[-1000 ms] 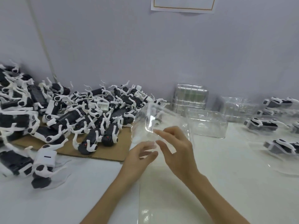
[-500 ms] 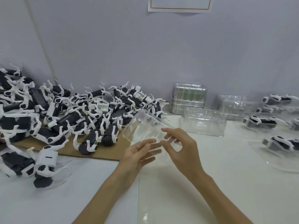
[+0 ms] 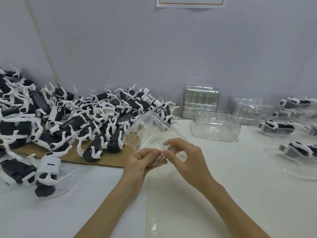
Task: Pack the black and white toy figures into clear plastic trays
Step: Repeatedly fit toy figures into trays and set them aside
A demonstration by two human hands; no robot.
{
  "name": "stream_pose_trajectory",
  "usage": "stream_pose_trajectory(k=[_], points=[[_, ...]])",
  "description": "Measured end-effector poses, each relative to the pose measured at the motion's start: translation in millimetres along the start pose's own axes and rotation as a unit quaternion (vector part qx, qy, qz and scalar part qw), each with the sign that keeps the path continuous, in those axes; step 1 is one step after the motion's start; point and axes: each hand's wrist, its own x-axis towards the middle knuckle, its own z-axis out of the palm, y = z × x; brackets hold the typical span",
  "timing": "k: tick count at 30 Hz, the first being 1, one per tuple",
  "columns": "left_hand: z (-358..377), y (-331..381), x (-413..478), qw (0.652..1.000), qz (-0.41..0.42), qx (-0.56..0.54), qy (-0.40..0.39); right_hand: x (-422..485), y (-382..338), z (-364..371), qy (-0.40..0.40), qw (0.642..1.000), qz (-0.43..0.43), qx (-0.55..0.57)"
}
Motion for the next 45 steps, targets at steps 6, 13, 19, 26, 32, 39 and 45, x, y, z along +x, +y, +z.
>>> stream_pose_trajectory(k=[6,13,19,26,32,39,45], points=[[3,3,-2,0.998,0.003,0.056,0.03,-2,-5,0,0.023,0.999,-0.012,-0.031],[9,7,-2,0.998,-0.012,0.022,-0.054,8,-3,-18,0.098,0.99,0.058,0.088],[12,7,-4,0.998,-0.007,0.033,-0.058,11,-3,-29,0.139,0.974,0.081,0.162],[7,12,-7,0.997,0.013,0.062,-0.05,19,9,-43,0.235,0.95,0.09,0.182],[-11,15,3,0.998,-0.02,0.006,0.065,19,28,-87,0.4,0.896,0.106,0.16],[-16,6,8,0.989,-0.08,-0.059,0.108,22,30,-108,0.379,0.91,-0.012,-0.17],[-16,7,11,0.98,-0.086,-0.098,0.153,67,59,-135,0.244,0.885,0.045,-0.395]])
